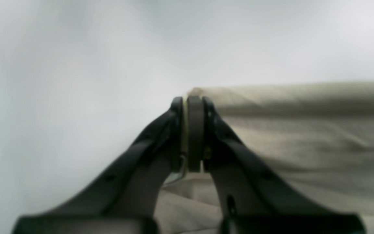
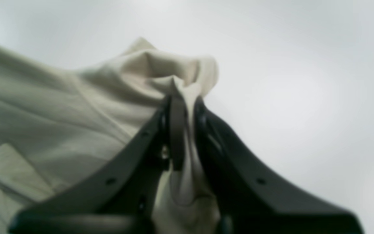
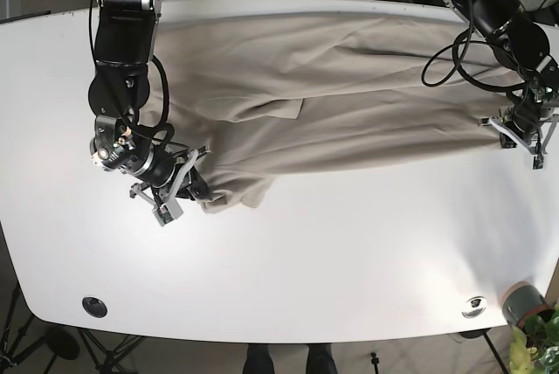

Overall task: Fold the T-shirt properly
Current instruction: 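Lift the hem with both grippers and fold it over toward the collar edge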

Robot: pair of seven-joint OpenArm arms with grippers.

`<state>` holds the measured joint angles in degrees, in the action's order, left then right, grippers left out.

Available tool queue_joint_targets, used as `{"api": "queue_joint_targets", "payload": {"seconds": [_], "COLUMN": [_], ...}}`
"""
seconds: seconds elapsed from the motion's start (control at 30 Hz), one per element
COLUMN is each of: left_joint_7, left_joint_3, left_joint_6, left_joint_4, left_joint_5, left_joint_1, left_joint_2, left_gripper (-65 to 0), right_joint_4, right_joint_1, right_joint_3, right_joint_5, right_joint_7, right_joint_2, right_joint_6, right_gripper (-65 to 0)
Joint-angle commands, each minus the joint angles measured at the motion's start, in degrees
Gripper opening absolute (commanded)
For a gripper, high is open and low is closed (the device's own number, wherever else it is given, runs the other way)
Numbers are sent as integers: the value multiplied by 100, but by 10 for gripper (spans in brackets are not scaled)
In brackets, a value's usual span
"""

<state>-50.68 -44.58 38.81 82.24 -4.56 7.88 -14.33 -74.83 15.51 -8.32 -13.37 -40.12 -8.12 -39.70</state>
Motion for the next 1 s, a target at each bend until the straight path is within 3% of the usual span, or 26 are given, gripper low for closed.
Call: {"api": "queue_joint_targets", "payload": {"seconds": [0.0,0.37,0.6,0.97], "left_joint_7": [26,-36,-36,-36], "left_joint_3": [-21,-39,-153,-206], "left_joint_6": [115,119,119,119], "left_joint_4": [194,590,590,598], "left_joint_5": [-50,-50,-50,-41], "left_joint_1": [104,-54,-230,-573], "left_joint_2": [-119,-110,-128,-145], "left_gripper": [-650,-650,-650,-650], "right_joint_4": [-504,-2333,-3282,-4065], "right_joint_1": [89,-623,-1353,-2346], "right_joint_3": [-25,-34,-69,-694], "right_joint_5": [-74,-127,-127,-136], "right_joint_7": [-1,-819,-977,-1294], "right_joint_2": [-54,-186,-177,78], "right_joint_6": [-17,-17,-8,-30], "right_gripper": [-650,-650,-650,-650]}}
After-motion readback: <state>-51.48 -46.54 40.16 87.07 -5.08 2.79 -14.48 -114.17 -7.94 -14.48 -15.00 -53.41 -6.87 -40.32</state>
